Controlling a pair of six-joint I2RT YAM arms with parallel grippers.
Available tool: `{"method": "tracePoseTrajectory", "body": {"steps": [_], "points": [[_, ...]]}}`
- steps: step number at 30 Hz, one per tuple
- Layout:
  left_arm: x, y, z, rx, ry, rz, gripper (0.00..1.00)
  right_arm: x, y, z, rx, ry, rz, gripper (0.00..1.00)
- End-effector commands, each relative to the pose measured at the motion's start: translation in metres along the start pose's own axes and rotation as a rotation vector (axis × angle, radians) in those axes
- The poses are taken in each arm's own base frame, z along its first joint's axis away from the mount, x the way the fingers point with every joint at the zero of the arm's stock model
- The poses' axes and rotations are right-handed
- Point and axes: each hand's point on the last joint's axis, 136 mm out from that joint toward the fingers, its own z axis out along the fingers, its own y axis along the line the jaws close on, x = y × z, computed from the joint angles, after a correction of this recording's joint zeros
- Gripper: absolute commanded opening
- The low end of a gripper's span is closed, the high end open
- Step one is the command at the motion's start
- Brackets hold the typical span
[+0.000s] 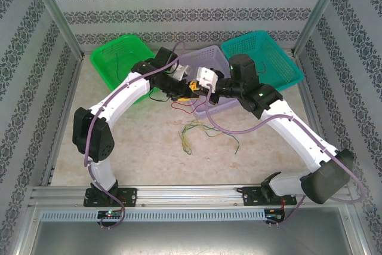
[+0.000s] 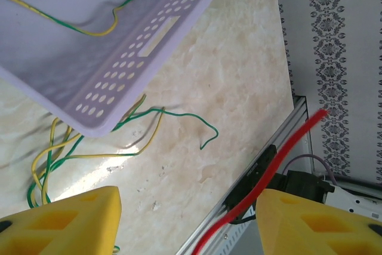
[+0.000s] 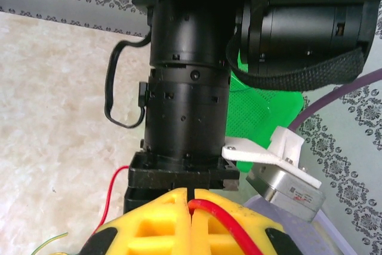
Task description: Untangle the cables
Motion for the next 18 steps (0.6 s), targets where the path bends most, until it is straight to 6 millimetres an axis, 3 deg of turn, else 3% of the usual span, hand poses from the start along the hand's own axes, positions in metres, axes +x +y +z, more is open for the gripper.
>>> {"method": "tracePoseTrajectory", "body": {"steps": [1, 5, 7, 9, 11, 12, 15, 18], "points": [[-0.013, -0.008, 0.005, 0.02, -0.033, 0.079, 0.62, -0.011, 0.002, -0.008, -0.002, -0.054, 0.007, 0.0], [-0.017, -0.006, 0.009, 0.002, -0.035, 0.096, 0.6, -0.012, 0.002, -0.009, 0.0, -0.056, 0.018, 0.0], [-0.017, -0.006, 0.009, 0.004, -0.033, 0.092, 0.52, -0.01, 0.001, -0.009, 0.01, -0.048, 0.021, 0.0], [-0.018, -0.003, 0.009, -0.015, -0.04, 0.072, 0.34, -0.008, 0.0, -0.009, 0.018, -0.044, 0.024, 0.0], [-0.024, 0.009, 0.004, -0.076, -0.073, 0.022, 0.07, -0.006, -0.001, -0.01, 0.031, -0.036, 0.034, 0.0], [-0.028, 0.015, -0.001, -0.113, -0.098, -0.009, 0.0, -0.005, -0.003, -0.011, 0.051, -0.027, 0.044, 0.0], [-0.044, 0.052, -0.034, -0.271, -0.235, -0.18, 0.0, 0.01, -0.013, -0.018, 0.157, 0.003, 0.099, 0.0], [-0.049, 0.096, -0.078, -0.329, -0.41, -0.508, 0.0, 0.032, -0.041, -0.032, 0.402, 0.022, 0.227, 0.0]]}}
